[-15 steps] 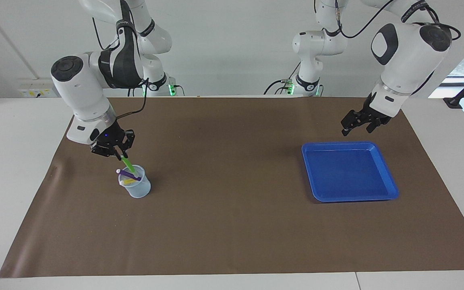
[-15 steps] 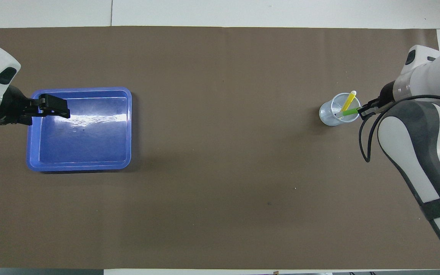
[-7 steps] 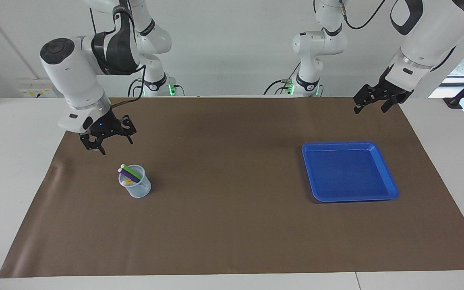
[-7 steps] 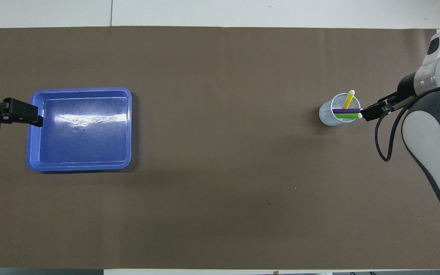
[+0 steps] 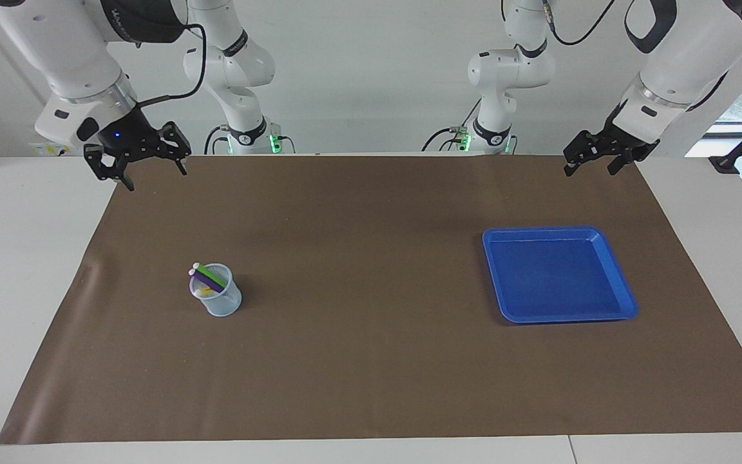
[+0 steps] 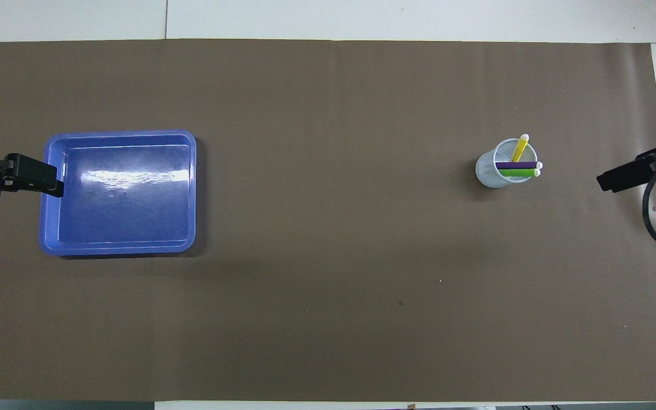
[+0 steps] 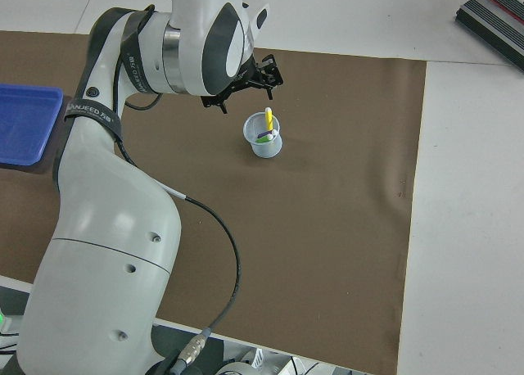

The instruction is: Transfer and insert pens with both arms

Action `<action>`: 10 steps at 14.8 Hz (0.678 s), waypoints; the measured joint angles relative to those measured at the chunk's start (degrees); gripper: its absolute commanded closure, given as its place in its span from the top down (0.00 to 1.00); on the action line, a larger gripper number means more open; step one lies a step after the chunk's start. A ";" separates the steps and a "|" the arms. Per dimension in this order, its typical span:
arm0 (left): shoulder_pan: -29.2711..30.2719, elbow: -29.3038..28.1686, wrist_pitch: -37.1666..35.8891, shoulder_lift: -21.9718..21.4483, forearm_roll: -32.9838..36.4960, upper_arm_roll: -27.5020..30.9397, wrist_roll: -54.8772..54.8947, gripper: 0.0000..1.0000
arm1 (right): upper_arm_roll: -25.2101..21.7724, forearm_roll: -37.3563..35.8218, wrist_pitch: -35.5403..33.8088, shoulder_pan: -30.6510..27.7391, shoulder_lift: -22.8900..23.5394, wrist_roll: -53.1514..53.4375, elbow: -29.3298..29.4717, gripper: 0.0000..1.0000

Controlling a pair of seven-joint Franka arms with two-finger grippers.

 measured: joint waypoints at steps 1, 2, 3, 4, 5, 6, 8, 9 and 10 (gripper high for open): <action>0.27 -0.12 0.00 -0.03 0.03 -0.04 0.00 1.00 | 0.00 -0.23 -1.19 -0.39 -0.35 0.08 -0.04 1.00; 0.44 -0.22 0.01 -0.05 0.09 -0.04 0.01 1.00 | -0.01 -0.29 -1.91 -0.91 -0.54 0.08 -0.10 1.00; 0.46 -0.28 0.01 -0.09 0.13 -0.09 0.01 1.00 | -0.02 -0.29 -2.16 -1.35 -0.60 0.08 -0.13 1.00; 0.45 -0.33 0.01 -0.11 0.31 -0.28 0.01 1.00 | -0.02 -0.29 -2.18 -1.60 -0.60 0.08 -0.18 1.00; 0.45 -0.35 0.01 -0.13 0.66 -0.67 0.01 1.00 | -0.01 -0.29 -2.15 -1.64 -0.60 0.09 -0.22 1.00; 0.44 -0.38 0.01 -0.15 0.87 -1.26 0.01 1.00 | 0.08 -0.29 -1.49 -1.56 -0.62 0.08 -0.23 1.00; 0.43 -0.43 0.01 -0.18 1.09 -2.16 0.00 1.00 | 0.17 -0.26 -0.14 -1.27 -0.71 0.52 -0.36 1.00; 0.43 -0.46 0.01 -0.18 1.18 -2.29 0.00 1.00 | -0.06 -0.26 0.05 -1.18 -0.98 1.90 -0.76 1.00; 0.44 -0.49 0.01 -0.18 1.28 -2.29 0.00 1.00 | -0.46 -0.26 0.24 -1.01 -1.50 3.83 -1.40 1.00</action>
